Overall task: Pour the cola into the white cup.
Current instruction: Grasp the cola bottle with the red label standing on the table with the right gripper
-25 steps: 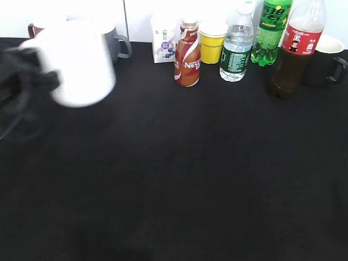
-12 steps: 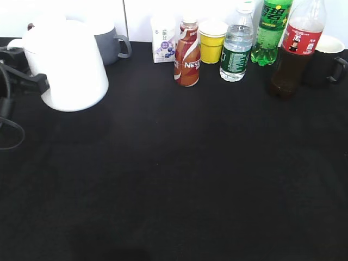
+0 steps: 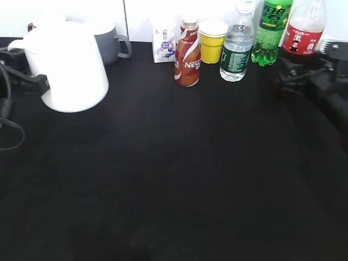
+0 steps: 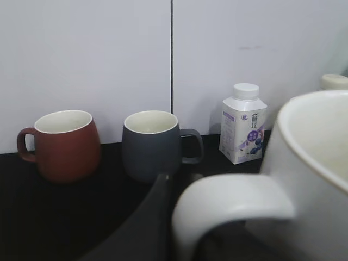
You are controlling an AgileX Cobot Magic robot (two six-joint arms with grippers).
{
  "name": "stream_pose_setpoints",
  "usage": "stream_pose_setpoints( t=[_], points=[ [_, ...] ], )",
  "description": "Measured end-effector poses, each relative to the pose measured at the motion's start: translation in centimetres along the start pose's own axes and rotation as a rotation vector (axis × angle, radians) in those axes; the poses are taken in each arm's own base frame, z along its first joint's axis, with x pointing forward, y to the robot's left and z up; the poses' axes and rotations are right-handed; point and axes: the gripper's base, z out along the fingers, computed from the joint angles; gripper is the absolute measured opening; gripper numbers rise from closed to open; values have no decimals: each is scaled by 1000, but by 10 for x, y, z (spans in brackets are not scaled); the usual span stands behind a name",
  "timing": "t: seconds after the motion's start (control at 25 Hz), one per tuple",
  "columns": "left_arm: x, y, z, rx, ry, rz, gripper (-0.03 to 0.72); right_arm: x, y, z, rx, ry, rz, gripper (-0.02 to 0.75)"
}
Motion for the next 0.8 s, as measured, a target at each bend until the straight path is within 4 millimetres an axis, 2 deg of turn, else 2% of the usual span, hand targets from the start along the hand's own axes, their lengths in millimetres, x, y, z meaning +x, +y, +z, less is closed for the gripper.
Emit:
stream_pose_setpoints(
  t=[0.24,0.32,0.48,0.68,0.8],
  points=[
    [0,0,0,1,1,1,51,12,0,41,25,-49,17,665],
    [0,0,0,2,1,1,51,15,1,51,22,-61,17,626],
    [0,0,0,3,1,3,51,19,1,52,17,-56,13,404],
    [0,-4,0,40,1,37,51,19,3,51,-12,-64,-26,393],
    [0,-4,0,44,2,41,51,6,4,28,-27,-44,-35,393]
  ],
)
